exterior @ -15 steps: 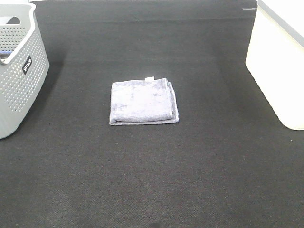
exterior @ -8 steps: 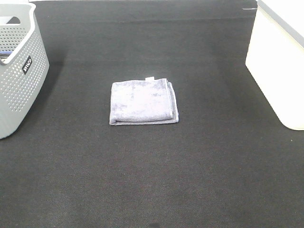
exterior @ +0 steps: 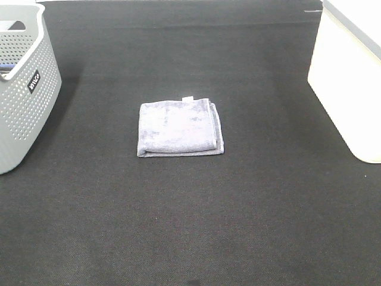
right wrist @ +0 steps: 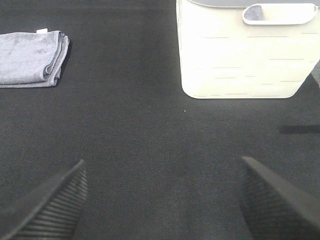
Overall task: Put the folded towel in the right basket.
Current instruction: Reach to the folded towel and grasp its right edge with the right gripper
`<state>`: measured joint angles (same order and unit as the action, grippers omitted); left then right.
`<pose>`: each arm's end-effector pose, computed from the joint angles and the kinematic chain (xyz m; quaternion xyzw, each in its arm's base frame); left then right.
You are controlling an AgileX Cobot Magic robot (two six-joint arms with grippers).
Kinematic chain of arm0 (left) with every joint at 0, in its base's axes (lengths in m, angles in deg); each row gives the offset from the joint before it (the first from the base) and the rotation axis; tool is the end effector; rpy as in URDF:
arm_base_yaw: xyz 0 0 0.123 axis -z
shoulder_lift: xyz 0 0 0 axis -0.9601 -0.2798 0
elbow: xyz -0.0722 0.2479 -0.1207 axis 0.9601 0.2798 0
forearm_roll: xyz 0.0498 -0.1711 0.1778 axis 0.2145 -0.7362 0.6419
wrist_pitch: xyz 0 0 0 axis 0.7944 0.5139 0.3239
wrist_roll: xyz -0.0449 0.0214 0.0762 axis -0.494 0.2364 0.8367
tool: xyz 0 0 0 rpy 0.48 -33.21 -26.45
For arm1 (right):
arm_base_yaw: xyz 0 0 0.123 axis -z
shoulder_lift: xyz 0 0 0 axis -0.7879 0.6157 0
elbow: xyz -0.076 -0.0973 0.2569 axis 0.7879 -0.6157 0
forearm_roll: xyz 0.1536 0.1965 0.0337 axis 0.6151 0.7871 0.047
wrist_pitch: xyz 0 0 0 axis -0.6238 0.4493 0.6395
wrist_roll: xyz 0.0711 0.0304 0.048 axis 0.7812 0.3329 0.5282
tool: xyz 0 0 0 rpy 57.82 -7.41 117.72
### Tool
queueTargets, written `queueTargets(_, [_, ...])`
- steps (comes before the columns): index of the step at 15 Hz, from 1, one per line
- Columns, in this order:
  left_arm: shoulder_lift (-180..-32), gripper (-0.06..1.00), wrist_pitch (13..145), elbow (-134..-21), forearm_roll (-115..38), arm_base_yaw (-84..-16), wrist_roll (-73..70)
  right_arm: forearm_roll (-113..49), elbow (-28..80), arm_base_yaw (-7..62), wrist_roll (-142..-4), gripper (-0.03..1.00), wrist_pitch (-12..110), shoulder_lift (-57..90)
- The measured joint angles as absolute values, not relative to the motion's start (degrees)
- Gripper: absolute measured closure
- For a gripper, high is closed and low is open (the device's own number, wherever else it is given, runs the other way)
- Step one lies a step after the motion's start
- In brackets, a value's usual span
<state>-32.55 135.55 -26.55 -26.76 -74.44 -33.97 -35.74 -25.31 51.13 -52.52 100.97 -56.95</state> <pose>-0.0054 -0.0025 0.2777 0.0070 0.8503 -0.0052 0.5263 -0.0070 0.0055 0.2782 -0.0277 0.8505 0.0273 0.5245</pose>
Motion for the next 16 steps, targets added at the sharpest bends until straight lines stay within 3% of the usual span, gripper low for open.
queueTargets(16, [-32.55, -0.03, 135.55, -26.55, -26.76, -74.44, -33.97, -35.74, -25.31, 51.13, -52.52, 0.20, 100.97, -56.95])
